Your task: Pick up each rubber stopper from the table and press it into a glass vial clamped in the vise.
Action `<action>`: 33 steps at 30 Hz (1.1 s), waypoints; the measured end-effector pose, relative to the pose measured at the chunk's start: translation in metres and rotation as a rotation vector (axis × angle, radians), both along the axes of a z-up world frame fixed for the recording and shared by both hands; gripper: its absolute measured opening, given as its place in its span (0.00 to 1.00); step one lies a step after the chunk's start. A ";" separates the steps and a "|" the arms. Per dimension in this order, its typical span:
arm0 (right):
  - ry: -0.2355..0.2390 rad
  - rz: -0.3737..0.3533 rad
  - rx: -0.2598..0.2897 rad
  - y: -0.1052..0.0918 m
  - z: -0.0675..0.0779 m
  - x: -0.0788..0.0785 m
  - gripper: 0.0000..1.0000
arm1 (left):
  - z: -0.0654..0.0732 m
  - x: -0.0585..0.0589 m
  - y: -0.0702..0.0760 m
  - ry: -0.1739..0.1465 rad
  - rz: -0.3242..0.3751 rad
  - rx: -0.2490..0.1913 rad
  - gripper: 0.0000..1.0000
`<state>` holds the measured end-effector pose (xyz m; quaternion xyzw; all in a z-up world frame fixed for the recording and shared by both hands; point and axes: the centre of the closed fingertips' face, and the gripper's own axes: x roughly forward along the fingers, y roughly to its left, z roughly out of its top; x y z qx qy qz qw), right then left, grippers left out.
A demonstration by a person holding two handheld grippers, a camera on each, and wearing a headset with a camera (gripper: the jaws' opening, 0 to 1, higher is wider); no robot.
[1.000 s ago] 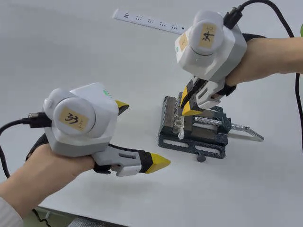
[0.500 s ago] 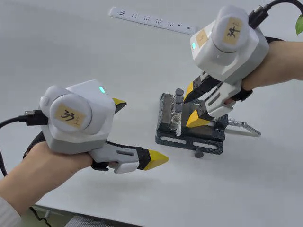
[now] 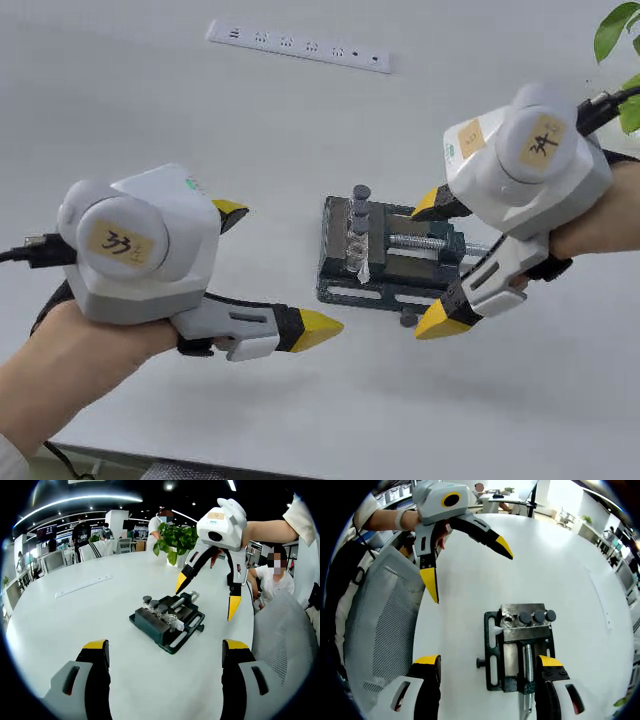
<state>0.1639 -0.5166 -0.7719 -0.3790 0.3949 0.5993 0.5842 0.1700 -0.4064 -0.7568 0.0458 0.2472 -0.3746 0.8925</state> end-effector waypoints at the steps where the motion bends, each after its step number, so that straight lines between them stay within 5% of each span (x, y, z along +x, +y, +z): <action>1: -0.003 -0.003 0.005 -0.001 0.000 -0.001 0.77 | 0.000 0.000 0.000 -0.001 -0.002 0.002 0.93; 9: -0.004 -0.052 0.047 -0.008 -0.011 -0.007 0.69 | 0.005 0.000 0.004 -0.008 0.000 0.009 0.94; 21: 0.025 -0.051 0.060 -0.018 -0.039 -0.016 0.43 | 0.007 -0.001 0.011 -0.006 0.017 0.015 0.94; 33: -0.010 -0.061 0.081 -0.013 -0.051 -0.008 0.20 | 0.007 -0.003 0.011 -0.001 0.018 0.011 0.93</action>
